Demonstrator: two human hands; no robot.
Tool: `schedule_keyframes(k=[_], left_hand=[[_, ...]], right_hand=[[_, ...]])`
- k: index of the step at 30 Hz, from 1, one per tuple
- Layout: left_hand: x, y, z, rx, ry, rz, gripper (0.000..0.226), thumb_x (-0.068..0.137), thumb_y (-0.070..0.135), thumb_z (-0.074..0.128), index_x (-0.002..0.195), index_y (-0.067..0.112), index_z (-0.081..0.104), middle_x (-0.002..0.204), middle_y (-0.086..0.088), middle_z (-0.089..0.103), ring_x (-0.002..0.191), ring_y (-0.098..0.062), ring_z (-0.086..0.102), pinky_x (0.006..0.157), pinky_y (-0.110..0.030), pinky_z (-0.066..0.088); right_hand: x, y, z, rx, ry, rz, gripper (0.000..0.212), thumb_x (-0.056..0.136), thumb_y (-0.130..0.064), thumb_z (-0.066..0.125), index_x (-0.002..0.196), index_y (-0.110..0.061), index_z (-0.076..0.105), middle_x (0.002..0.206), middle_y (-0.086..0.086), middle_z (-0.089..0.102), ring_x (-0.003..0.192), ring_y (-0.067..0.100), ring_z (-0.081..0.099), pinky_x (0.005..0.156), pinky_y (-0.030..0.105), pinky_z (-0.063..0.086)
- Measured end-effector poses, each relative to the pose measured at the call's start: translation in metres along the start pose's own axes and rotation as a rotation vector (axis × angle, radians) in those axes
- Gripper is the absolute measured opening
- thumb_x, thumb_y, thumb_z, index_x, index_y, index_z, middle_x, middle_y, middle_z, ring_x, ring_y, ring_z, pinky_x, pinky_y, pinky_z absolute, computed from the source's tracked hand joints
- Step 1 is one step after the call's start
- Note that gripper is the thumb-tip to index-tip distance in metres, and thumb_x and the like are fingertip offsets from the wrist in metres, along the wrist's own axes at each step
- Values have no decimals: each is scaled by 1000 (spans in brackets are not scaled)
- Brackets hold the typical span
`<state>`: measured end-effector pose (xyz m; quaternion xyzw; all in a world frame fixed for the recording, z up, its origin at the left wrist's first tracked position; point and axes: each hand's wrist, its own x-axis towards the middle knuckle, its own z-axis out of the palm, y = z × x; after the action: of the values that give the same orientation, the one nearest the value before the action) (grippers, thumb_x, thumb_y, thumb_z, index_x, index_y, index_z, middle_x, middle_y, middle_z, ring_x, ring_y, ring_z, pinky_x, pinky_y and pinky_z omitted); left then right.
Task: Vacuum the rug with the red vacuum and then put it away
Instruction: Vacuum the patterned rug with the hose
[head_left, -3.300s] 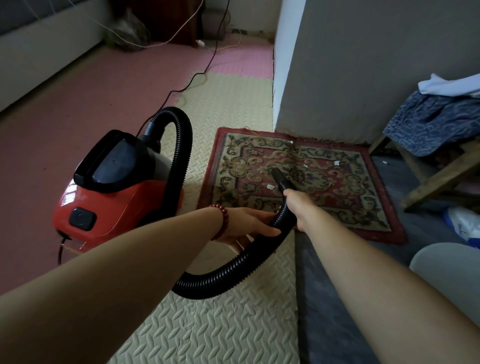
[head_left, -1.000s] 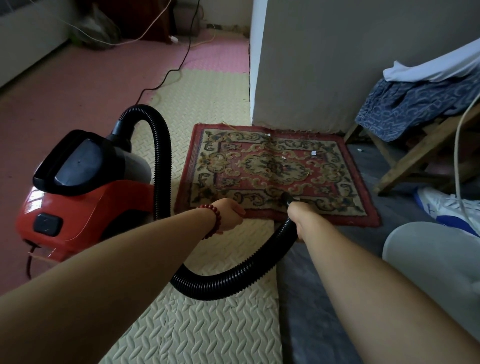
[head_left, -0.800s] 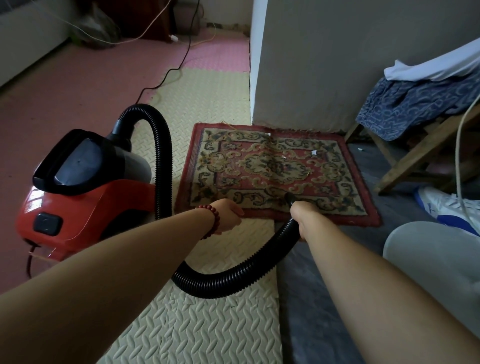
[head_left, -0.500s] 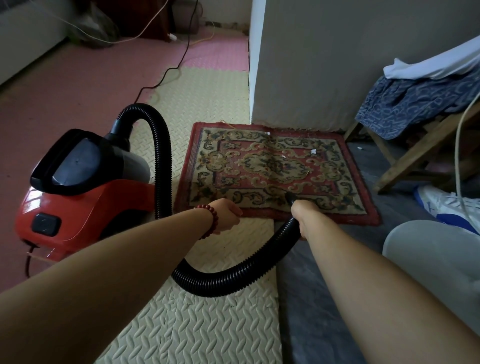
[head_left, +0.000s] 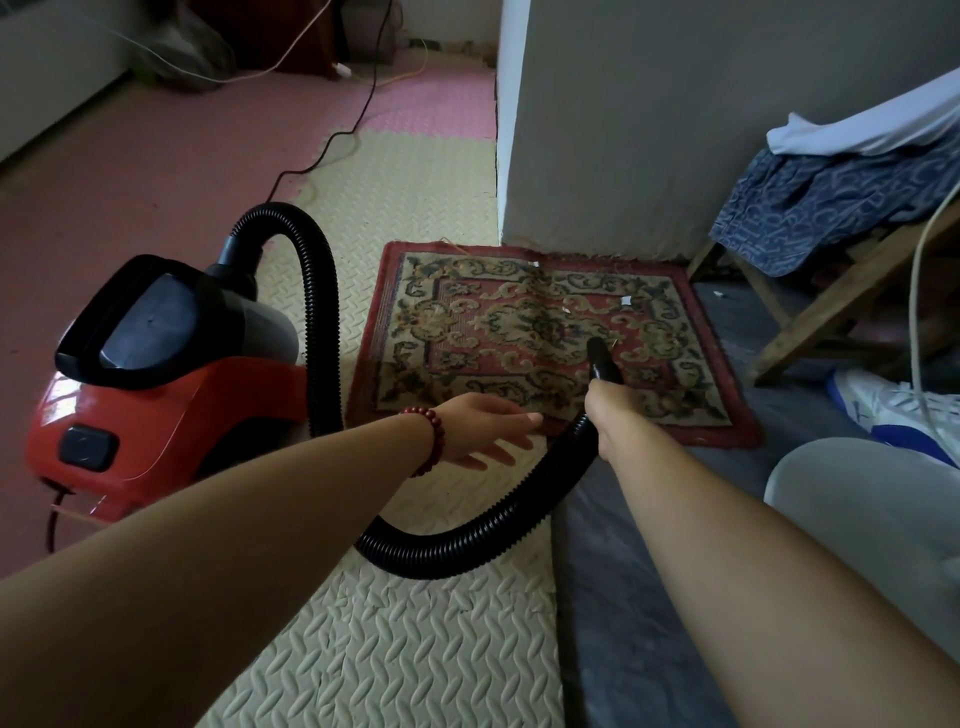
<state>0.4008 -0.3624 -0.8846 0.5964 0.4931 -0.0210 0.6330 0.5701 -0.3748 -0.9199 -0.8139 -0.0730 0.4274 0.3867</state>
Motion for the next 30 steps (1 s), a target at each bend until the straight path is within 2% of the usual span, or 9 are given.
schedule_keyframes(k=[3, 5, 9, 11, 13, 17, 23, 27, 30], left_hand=[[-2, 2, 8, 22, -55, -1, 23, 88, 48, 56, 103, 32, 62, 99, 11, 67, 89, -10, 63, 88, -30, 47], [-3, 3, 12, 26, -76, -4, 23, 88, 47, 57, 104, 31, 63, 95, 9, 64, 86, -10, 60, 85, -28, 47], [-4, 5, 14, 9, -105, 0, 33, 85, 48, 60, 113, 31, 60, 106, 6, 62, 92, -12, 58, 80, -26, 46], [-3, 5, 13, 37, -116, 17, 45, 84, 44, 64, 126, 29, 56, 106, 6, 63, 93, -12, 59, 80, -25, 48], [-3, 5, 13, 74, -122, 18, 45, 85, 39, 64, 128, 30, 55, 98, 7, 63, 91, -13, 60, 82, -27, 49], [-3, 7, 11, 115, -95, -29, 37, 90, 35, 58, 126, 32, 54, 99, 7, 60, 90, -13, 56, 85, -31, 46], [1, 4, 3, 120, -76, -92, 39, 93, 35, 53, 132, 33, 50, 110, 3, 60, 96, -16, 55, 98, -38, 42], [1, 3, 3, 137, -42, -89, 36, 94, 36, 51, 130, 35, 51, 110, 5, 59, 99, -15, 55, 97, -37, 42], [3, 5, 3, 97, 12, -67, 24, 95, 36, 51, 118, 36, 55, 106, 3, 59, 94, -15, 57, 90, -33, 46]], right_hand=[[4, 1, 0, 113, -16, 52, 45, 96, -36, 45, 134, -11, 46, 122, 8, 55, 101, 28, 55, 85, 35, 46], [19, 2, 4, 157, -44, 88, 49, 92, -43, 49, 131, -14, 50, 125, 9, 57, 104, 32, 57, 92, 43, 49], [48, 2, 10, 146, -65, 102, 49, 90, -47, 52, 122, -10, 53, 120, 10, 58, 102, 33, 60, 92, 46, 50], [57, 3, 12, 133, -59, 104, 57, 81, -50, 58, 124, -12, 55, 120, 11, 60, 100, 34, 61, 91, 47, 51], [71, 7, 15, 176, -58, 109, 65, 74, -52, 62, 127, -15, 55, 121, 12, 60, 102, 33, 61, 92, 47, 50], [10, -10, 15, 130, -141, 132, 55, 90, -41, 55, 136, -11, 47, 131, 13, 53, 115, 31, 54, 101, 46, 44], [-4, -17, 16, -3, -292, 198, 43, 95, -28, 49, 132, -8, 42, 127, 17, 52, 113, 33, 53, 91, 46, 45], [-2, -13, 21, 47, -297, 198, 43, 95, -28, 48, 133, -8, 43, 125, 16, 54, 109, 32, 56, 80, 43, 46], [-1, -15, 31, 66, -271, 157, 51, 90, -31, 55, 136, -11, 43, 125, 15, 55, 107, 33, 58, 87, 44, 50]])
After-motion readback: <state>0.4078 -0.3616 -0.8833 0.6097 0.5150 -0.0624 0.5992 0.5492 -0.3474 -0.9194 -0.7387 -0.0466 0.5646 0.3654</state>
